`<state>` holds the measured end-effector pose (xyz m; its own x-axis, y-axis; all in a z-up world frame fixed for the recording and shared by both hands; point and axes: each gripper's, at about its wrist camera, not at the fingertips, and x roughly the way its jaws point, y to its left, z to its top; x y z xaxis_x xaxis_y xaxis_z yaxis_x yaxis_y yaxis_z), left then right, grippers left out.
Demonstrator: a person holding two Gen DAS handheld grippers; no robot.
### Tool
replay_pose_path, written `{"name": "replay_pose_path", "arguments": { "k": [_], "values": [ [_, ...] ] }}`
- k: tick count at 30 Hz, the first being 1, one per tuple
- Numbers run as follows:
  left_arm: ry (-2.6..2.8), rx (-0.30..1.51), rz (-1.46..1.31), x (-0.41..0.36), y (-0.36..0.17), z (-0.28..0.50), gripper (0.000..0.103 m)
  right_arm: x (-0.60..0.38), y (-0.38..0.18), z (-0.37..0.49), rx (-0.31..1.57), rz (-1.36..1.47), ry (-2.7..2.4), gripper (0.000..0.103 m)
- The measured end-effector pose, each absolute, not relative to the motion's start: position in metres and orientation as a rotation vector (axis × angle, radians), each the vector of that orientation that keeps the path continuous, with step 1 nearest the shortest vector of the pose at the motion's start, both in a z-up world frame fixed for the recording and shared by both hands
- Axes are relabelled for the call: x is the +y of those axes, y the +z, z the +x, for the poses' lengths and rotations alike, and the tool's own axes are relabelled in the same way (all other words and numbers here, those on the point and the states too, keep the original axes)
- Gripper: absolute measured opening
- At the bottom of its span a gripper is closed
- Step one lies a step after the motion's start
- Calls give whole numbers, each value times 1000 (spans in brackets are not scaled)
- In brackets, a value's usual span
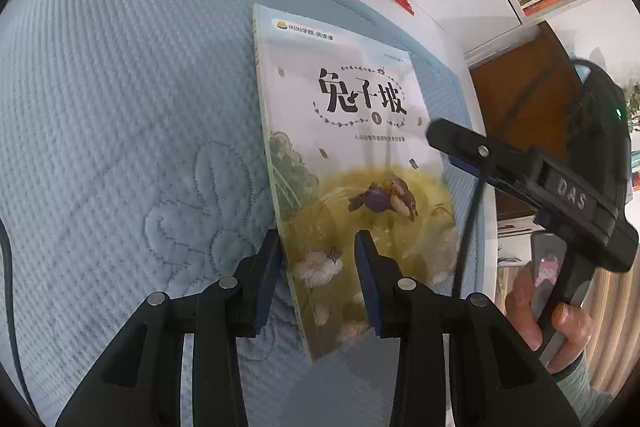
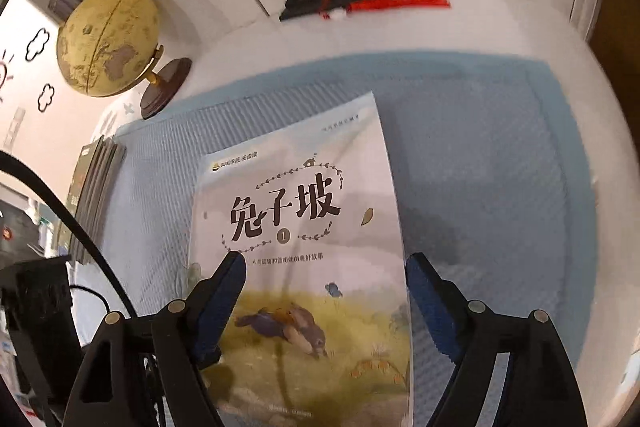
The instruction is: Organize books
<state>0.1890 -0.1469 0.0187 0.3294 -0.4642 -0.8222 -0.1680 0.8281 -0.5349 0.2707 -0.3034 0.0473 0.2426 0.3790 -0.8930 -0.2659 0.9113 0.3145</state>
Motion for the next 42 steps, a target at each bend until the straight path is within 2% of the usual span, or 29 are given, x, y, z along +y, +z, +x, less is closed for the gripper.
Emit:
{"name": "replay_pose_path", "arguments": {
  "k": [7, 16, 23, 25, 36, 42],
  "values": [
    [-230, 1261, -561, -151, 19, 177, 33, -306, 50, 246, 1205, -66, 395, 81],
    [-229, 1272, -533, -156, 20, 173, 33, -325, 43, 239, 1227, -49, 378, 74],
    [-191, 1261, -413, -174, 26, 175, 33, -343, 35, 224, 1263, 2, 356, 74],
    [-186, 1257, -417, -174, 25, 174, 33, -349, 31, 217, 1275, 18, 358, 69],
    [-168, 1236, -455, -172, 26, 154, 33, -347, 33, 193, 1246, -27, 397, 68],
    [-227, 1232, -635, -158, 23, 151, 27, -345, 28, 207, 1227, 46, 423, 70]
  ]
}}
